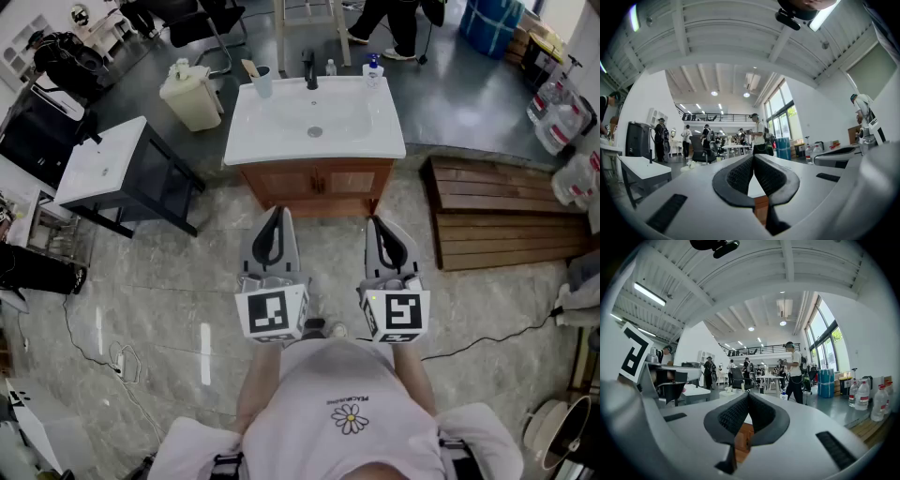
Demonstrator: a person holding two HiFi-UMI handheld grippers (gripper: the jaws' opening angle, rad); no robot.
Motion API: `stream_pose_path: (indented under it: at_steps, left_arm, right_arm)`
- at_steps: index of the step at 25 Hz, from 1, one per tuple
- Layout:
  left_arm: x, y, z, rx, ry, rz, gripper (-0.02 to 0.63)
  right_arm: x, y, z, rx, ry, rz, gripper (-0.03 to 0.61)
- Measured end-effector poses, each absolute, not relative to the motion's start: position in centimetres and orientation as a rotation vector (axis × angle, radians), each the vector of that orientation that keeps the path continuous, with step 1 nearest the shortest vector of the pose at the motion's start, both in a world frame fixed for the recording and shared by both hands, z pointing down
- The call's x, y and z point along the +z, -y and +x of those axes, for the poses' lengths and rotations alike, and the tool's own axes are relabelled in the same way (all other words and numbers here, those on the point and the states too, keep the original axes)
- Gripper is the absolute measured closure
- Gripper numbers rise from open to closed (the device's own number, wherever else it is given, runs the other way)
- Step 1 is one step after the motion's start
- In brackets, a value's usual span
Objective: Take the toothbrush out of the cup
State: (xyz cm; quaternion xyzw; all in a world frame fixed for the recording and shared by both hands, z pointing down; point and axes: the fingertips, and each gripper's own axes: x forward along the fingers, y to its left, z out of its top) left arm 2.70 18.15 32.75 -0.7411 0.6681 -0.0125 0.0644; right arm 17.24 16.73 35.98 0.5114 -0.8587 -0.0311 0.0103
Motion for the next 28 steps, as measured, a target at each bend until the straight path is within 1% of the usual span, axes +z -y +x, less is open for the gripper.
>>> stream_pose_path:
  at_steps: [6,12,18,28]
  left_arm:
    - [32.8,-17.5,3.0,-0.004,-2.012,-2.241,0.595]
    - [33.2,-17.6,2.0,-0.047,-2.031,-2.231,0.595]
    - [33.7,-18.2,2.0,-0.026,-2.058,-2.235,0.595]
    - [34.5,-17.4,0.7,-0.037,-2.079,-2.238,0.595]
  right_arm:
    - [36.8,-16.1,16.9,-0.079,2.677,1.578,0.566]
    - [36.6,-16.5,16.0,-0.103,2.693,1.53,0.566]
    - [36.8,-16.9,16.4,0.016,2.772,1.53,0.566]
    - [37.9,-16.2,15.8,0.028,2.747,1.531,0.566]
